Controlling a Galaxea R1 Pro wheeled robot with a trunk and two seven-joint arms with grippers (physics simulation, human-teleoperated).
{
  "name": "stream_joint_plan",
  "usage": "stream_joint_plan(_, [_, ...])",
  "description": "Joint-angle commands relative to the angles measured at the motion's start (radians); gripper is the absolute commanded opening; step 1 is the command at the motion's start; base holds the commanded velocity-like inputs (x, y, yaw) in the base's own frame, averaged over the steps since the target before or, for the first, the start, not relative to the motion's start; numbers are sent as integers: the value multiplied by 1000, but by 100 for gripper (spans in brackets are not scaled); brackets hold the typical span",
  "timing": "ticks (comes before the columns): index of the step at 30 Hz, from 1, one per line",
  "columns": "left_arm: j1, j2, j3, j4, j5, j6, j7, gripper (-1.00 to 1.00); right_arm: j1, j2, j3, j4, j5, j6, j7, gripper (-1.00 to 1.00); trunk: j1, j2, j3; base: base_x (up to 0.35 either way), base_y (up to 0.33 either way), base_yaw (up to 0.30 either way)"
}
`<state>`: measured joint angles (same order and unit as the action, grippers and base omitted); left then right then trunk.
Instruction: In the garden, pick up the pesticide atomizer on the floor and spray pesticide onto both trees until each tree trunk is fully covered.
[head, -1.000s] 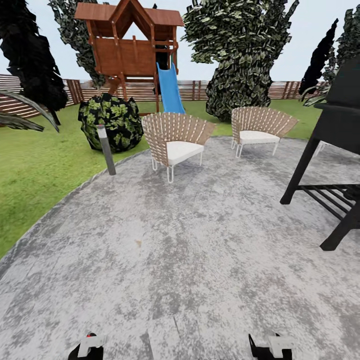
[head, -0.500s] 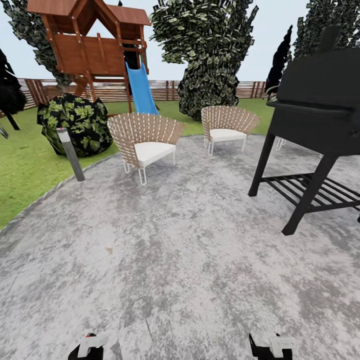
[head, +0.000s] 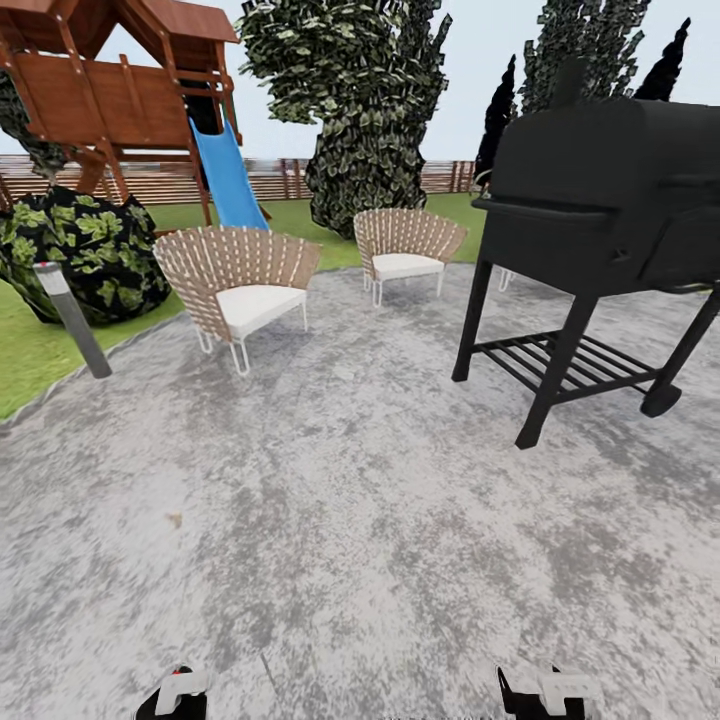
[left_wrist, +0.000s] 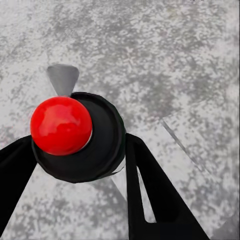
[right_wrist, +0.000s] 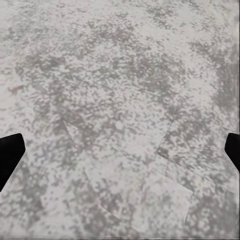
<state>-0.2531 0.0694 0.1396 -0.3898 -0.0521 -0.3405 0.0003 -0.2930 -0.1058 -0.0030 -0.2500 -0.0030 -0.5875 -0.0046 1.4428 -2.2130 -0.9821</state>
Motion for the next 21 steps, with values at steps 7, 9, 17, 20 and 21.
stream_joint_plan(7, [0, 0, 0, 0, 0, 0, -1, -100, 0, 0, 0, 0, 0, 0, 0, 100, 0, 0, -5, 0, 0, -289])
stream_joint_plan(9, [0, 0, 0, 0, 0, 0, -1, -100, 0, 0, 0, 0, 0, 0, 0, 100, 0, 0, -6, 0, 0, -289])
stream_joint_plan(17, [0, -2, 0, 0, 0, 1, -2, -100, 0, 0, 0, 0, 0, 0, 0, 100, 0, 0, -7, 0, 0, -291])
stream_joint_plan(20, [0, -4, 0, 0, -2, 2, -1, -100, 0, 0, 0, 0, 0, 0, 1, 100, 0, 0, -7, 0, 0, -293])
stream_joint_plan(21, [0, -5, 0, 0, -2, 2, -2, -100, 0, 0, 0, 0, 0, 0, 0, 100, 0, 0, -7, 0, 0, -293])
